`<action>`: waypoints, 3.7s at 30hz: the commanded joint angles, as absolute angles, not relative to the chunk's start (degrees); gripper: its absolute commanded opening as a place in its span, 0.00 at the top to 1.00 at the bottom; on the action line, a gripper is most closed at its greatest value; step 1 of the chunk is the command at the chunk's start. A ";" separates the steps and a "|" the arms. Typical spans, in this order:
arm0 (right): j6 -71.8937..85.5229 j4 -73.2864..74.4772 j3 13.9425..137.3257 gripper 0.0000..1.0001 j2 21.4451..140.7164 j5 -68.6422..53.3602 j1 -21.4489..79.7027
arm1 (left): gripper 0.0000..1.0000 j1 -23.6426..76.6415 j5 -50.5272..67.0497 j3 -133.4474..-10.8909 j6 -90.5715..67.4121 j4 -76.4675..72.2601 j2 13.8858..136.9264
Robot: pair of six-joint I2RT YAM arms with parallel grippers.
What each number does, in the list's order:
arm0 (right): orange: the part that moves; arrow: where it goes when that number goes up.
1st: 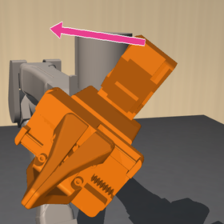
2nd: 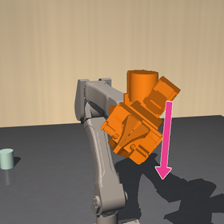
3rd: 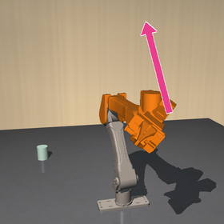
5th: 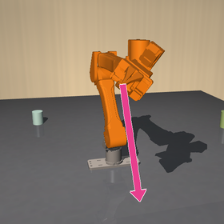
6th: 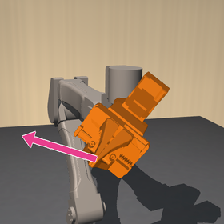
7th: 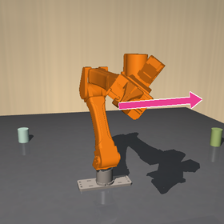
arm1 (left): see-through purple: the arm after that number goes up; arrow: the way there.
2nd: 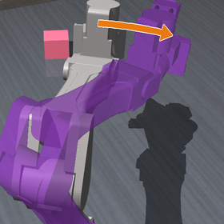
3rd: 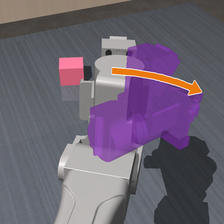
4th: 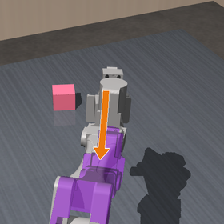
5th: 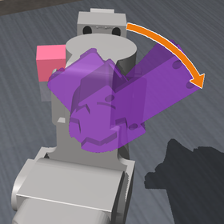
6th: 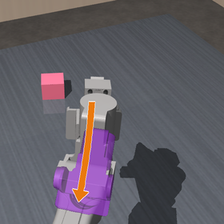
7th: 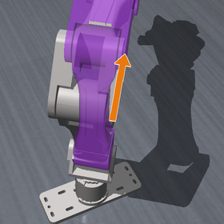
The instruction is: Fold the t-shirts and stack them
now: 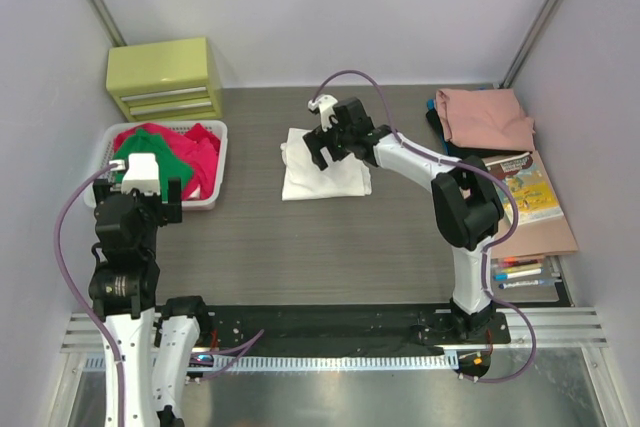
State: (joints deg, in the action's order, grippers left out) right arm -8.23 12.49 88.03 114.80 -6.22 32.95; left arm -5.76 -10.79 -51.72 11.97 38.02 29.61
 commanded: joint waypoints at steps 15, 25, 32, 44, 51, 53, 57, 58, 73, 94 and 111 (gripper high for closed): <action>-1.94 9.14 88.33 0.00 124.27 -6.07 34.19 | 0.00 -6.94 -8.53 -51.15 11.60 36.39 29.53; -4.30 9.14 79.46 0.00 120.42 -7.47 37.61 | 0.00 -7.21 -8.00 -50.45 12.13 35.95 29.00; -5.62 9.23 74.71 0.00 117.42 -10.90 45.34 | 0.00 -7.91 -6.59 -49.57 11.08 35.68 29.00; -1.67 8.61 74.09 0.00 117.16 -16.26 57.21 | 0.00 -8.26 -6.86 -50.10 11.69 37.00 28.30; -3.78 5.37 70.32 0.00 113.30 -8.04 57.74 | 0.00 -8.26 -6.42 -48.87 11.60 36.56 28.04; -4.65 1.94 67.68 0.00 110.67 -3.89 57.74 | 0.00 -8.35 -6.07 -48.52 11.51 36.56 27.95; -8.16 -1.39 66.01 0.00 102.51 9.71 57.75 | 0.00 -8.44 -4.84 -47.38 10.64 36.39 28.12; -9.13 -1.06 66.96 0.00 101.18 11.50 57.92 | 0.00 -8.44 -4.66 -46.85 10.46 36.30 28.12; -14.97 3.03 84.50 0.00 87.53 24.36 47.15 | 0.00 -9.93 -2.11 -46.76 8.62 36.39 28.56; -5.10 43.07 122.69 0.00 118.29 18.90 8.63 | 0.00 -10.28 2.37 -45.44 8.17 36.91 27.07; -1.67 43.50 133.50 0.00 132.09 12.13 -7.73 | 0.00 -10.28 3.16 -45.18 8.35 36.91 27.51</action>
State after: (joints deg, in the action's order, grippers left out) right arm -2.33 42.98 126.96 130.61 14.11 -9.47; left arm -9.89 1.78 -45.45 8.93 38.00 27.64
